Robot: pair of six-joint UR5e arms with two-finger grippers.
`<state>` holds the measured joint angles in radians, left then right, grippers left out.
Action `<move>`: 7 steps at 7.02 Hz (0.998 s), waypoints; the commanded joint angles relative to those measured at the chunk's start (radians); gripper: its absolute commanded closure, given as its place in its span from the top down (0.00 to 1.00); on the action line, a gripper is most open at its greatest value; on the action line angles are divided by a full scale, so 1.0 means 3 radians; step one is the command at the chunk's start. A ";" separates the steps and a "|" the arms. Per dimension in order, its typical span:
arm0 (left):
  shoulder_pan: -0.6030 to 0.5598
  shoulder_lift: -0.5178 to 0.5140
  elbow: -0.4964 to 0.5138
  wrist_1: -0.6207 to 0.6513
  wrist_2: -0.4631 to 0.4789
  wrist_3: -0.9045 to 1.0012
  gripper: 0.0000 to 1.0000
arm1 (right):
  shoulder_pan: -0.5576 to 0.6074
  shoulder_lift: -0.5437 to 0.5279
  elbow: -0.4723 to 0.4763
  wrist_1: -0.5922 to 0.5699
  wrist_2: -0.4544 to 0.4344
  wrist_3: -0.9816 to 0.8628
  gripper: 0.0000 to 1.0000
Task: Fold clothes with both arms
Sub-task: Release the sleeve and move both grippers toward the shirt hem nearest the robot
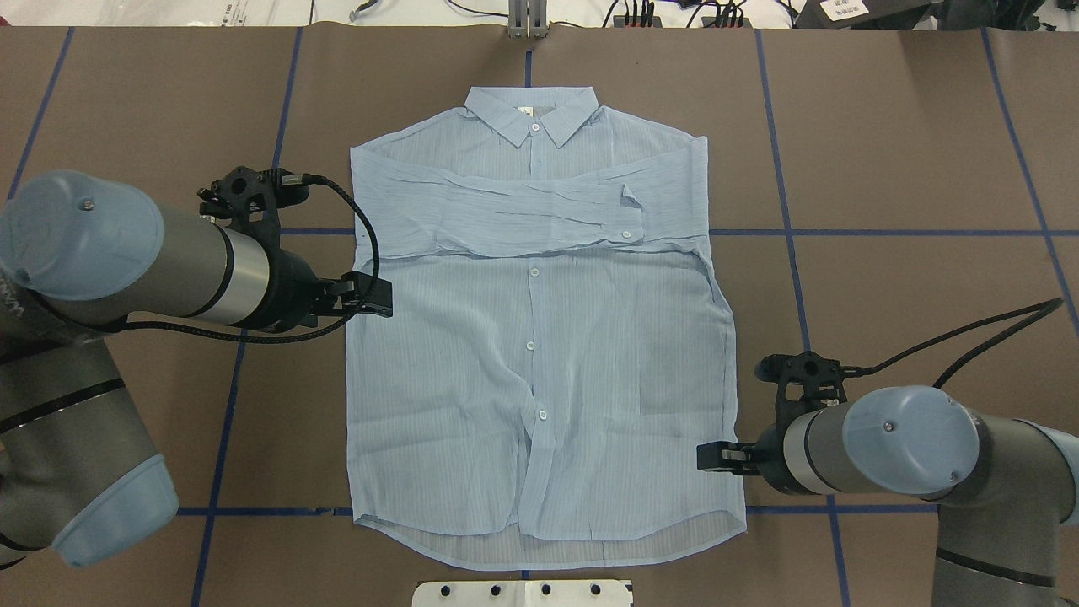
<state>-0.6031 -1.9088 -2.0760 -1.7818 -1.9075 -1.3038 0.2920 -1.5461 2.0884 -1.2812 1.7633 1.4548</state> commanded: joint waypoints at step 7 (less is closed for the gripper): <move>0.0011 -0.0029 0.0002 -0.0002 0.0003 0.0000 0.99 | -0.0170 0.0030 -0.0125 0.0006 0.0028 0.0008 0.33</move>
<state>-0.5998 -1.9174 -2.0771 -1.7825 -1.9067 -1.3039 0.2440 -1.5382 2.0513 -1.2793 1.7715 1.4585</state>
